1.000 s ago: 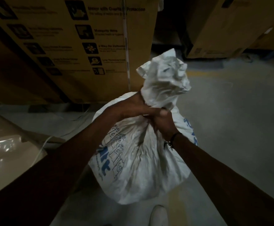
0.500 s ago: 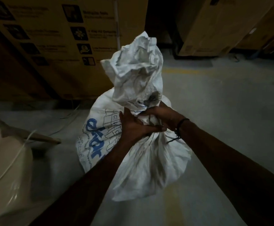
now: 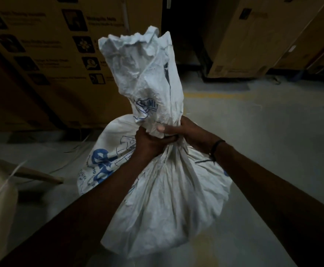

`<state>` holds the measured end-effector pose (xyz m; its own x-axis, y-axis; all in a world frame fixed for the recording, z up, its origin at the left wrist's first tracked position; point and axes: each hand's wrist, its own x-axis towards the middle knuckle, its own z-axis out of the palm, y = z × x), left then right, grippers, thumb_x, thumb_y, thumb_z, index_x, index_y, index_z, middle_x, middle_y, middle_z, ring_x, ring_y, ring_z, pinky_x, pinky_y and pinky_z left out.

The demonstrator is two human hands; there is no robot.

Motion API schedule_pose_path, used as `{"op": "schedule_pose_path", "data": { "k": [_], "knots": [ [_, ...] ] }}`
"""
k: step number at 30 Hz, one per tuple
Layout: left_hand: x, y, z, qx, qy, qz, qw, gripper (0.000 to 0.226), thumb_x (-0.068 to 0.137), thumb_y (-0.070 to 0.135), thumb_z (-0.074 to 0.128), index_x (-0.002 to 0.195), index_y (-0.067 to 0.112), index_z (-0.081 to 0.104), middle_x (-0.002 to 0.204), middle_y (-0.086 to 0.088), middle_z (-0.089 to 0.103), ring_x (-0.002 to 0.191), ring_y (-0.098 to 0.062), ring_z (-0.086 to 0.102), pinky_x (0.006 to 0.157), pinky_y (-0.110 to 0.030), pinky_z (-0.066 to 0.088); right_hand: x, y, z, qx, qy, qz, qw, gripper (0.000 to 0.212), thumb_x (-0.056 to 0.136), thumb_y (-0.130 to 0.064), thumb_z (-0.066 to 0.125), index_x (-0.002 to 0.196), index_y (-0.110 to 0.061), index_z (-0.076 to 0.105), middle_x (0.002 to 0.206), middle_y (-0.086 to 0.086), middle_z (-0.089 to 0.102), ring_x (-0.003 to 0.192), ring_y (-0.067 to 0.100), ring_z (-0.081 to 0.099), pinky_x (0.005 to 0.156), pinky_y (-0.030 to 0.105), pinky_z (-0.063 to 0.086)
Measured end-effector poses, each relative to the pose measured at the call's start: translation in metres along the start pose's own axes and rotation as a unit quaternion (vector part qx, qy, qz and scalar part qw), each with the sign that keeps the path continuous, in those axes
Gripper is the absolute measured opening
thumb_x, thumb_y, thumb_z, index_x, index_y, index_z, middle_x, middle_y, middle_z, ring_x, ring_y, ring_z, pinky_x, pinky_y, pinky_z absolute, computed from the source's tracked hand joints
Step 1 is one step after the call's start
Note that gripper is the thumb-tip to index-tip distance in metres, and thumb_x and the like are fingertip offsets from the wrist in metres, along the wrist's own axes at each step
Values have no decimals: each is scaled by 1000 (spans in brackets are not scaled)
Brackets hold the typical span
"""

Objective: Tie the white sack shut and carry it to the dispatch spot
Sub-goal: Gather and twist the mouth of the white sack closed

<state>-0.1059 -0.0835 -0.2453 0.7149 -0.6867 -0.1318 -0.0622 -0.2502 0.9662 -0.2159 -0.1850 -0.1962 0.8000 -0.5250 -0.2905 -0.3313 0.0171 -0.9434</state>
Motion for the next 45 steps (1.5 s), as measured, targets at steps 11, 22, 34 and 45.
{"op": "schedule_pose_path", "data": {
  "k": [11, 22, 34, 45],
  "knots": [
    [47, 9, -16, 54, -281, 41, 957, 40, 76, 24, 94, 106, 31, 71, 103, 19, 77, 97, 10, 73, 86, -12, 57, 2, 71, 72, -101, 237, 7, 966, 109, 26, -77, 96, 121, -44, 52, 122, -26, 63, 117, -2, 63, 110, 26, 50],
    [58, -4, -59, 231, -355, 160, 892, 30, 67, 64, 71, 92, 48, 64, 83, 39, 68, 77, 23, 64, 77, -1, 44, 43, 113, 79, -29, 397, -64, 915, 83, 45, -68, 64, 109, -16, 74, 108, 6, 78, 107, 31, 72, 93, 49, 58],
    [55, -105, -17, 183, -226, 270, 918, 103, 51, 65, 93, 139, 24, 59, 137, 3, 65, 126, -11, 63, 111, -35, 51, 40, 120, 66, 80, 186, -142, 969, 50, 79, -40, 88, 123, -18, 78, 119, 0, 81, 112, 20, 77, 108, 46, 56],
    [63, -113, 14, -14, -211, 262, 942, 106, 43, 49, 105, 137, 27, 63, 124, 8, 77, 115, -7, 73, 100, -34, 58, 21, 118, 47, 96, 53, -181, 977, 67, 91, -79, 56, 149, -47, 51, 146, 4, 67, 69, 20, 59, 44, 16, 43]
  ]
}}
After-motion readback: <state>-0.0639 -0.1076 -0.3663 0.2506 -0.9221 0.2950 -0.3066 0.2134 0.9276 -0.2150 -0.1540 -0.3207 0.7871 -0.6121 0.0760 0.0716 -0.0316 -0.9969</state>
